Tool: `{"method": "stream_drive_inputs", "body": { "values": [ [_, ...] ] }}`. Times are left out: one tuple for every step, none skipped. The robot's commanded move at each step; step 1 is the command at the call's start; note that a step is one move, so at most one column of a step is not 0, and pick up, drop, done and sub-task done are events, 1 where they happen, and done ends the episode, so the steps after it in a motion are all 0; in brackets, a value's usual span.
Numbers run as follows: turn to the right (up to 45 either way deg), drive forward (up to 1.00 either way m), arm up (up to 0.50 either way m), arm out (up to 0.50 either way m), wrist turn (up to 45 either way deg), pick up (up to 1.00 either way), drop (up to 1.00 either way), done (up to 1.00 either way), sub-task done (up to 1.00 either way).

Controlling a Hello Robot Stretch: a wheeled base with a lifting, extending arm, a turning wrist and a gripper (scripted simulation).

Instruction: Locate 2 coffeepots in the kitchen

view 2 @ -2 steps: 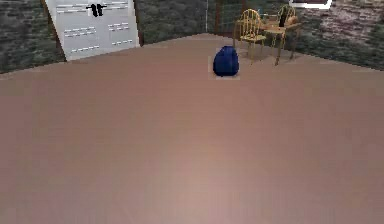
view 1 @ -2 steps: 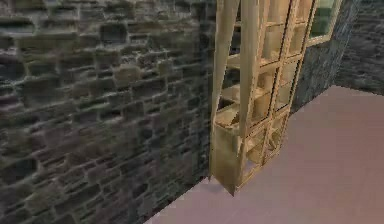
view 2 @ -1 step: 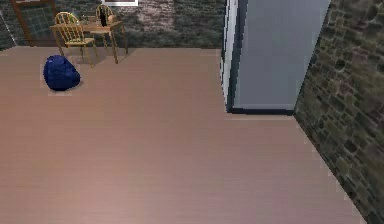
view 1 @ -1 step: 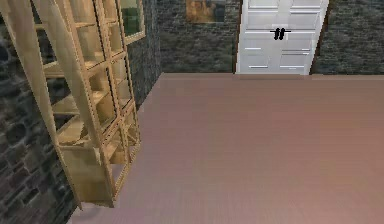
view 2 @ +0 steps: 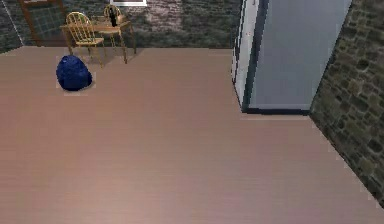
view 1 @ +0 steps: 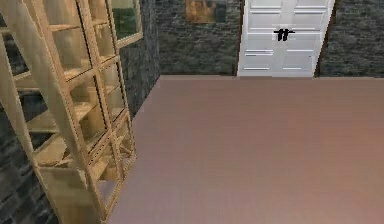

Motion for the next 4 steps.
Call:
{"method": "stream_drive_inputs", "body": {
  "values": [
    [-45.0, 0.0, 0.0, 0.0, 0.0, 0.0, 0.0, 0.0, 0.0],
    [-39.0, 0.0, 0.0, 0.0, 0.0, 0.0, 0.0, 0.0, 0.0],
    [0.0, 0.25, 0.0, 0.0, 0.0, 0.0, 0.0, 0.0, 0.0],
    [-45.0, 0.0, 0.0, 0.0, 0.0, 0.0, 0.0, 0.0, 0.0]
  ]
}}
